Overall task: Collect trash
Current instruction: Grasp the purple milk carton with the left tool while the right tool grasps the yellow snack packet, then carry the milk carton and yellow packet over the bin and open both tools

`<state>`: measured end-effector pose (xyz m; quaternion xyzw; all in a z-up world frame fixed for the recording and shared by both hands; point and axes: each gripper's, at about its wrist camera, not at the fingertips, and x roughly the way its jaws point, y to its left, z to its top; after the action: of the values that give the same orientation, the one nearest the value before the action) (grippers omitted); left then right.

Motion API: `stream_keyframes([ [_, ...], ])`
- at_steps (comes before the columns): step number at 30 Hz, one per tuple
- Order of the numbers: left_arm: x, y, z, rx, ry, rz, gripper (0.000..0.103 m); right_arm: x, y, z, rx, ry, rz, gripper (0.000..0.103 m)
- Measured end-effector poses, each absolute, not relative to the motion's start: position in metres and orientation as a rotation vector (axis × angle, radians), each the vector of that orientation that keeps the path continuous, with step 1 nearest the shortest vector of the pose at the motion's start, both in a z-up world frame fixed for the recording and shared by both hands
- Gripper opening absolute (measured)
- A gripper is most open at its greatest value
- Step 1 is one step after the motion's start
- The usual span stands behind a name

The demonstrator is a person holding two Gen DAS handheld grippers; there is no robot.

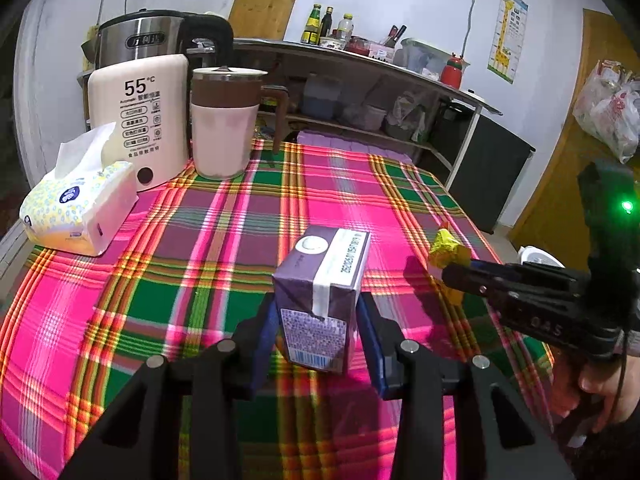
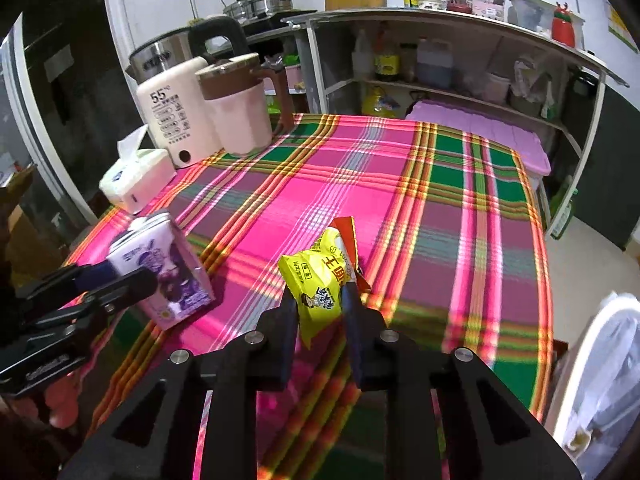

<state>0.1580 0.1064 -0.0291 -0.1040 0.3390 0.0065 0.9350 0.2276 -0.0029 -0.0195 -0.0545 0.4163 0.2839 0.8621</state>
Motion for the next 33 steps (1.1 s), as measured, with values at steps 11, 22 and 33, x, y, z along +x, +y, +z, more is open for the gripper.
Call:
stream_keyframes([
  [11, 0.139, 0.066, -0.020, -0.186, 0.696, -0.044, 0.040, 0.184, -0.044, 0.000, -0.059, 0.850, 0.599, 0.023],
  [22, 0.131, 0.029, -0.009, -0.139, 0.691, -0.097, 0.038, 0.156, -0.086, 0.012, -0.011, 0.825, 0.563, 0.023],
  [33, 0.134, -0.006, 0.002, -0.106, 0.688, -0.153, 0.038, 0.140, -0.126, 0.022, 0.038, 0.793, 0.511, 0.023],
])
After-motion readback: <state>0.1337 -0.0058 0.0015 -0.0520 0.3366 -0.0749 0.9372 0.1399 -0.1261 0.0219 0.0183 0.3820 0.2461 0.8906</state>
